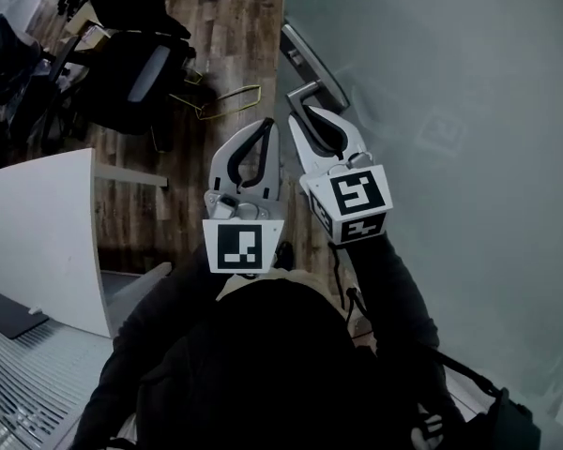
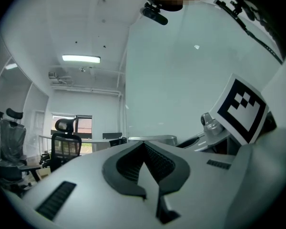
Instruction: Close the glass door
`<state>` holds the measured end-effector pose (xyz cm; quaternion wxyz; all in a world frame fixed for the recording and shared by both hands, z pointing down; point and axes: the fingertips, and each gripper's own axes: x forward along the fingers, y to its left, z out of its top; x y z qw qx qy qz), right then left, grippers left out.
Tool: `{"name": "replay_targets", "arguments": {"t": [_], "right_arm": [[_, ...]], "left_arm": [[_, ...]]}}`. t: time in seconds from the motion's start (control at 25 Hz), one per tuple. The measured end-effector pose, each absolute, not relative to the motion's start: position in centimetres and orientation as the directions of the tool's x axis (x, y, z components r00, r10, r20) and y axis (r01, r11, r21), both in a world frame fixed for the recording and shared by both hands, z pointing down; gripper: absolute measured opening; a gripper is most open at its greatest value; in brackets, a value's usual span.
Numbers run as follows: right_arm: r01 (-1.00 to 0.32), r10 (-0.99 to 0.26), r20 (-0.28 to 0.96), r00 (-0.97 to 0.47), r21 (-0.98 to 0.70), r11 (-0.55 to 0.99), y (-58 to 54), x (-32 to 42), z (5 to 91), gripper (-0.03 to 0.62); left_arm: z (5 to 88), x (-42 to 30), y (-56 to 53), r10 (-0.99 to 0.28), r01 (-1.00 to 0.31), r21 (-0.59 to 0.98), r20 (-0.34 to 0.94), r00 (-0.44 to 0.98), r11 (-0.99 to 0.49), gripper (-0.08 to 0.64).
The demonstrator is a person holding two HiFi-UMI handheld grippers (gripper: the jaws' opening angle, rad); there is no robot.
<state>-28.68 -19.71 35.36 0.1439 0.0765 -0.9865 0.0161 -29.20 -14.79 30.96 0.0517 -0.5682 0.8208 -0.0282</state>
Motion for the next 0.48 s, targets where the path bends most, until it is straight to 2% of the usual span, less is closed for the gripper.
{"name": "replay_targets", "arguments": {"t": [0.16, 0.48], "right_arm": [[-0.1, -0.095, 0.279, -0.956, -0.004, 0.995, -13.9, -30.0, 36.3, 0.066], [-0.014, -0.01, 0.276, -0.961, -0.013, 1.0, -10.2, -30.6, 36.5, 0.066]], "left_arm": [[31.6, -29.3, -8.0, -0.898, -0.891, -0.11, -0.069, -0.435, 0.44, -0.005], [32.1, -28.3, -2.0, -0.81, -0.804, -0.102, -0.05, -0.584, 0.586, -0.004]]}}
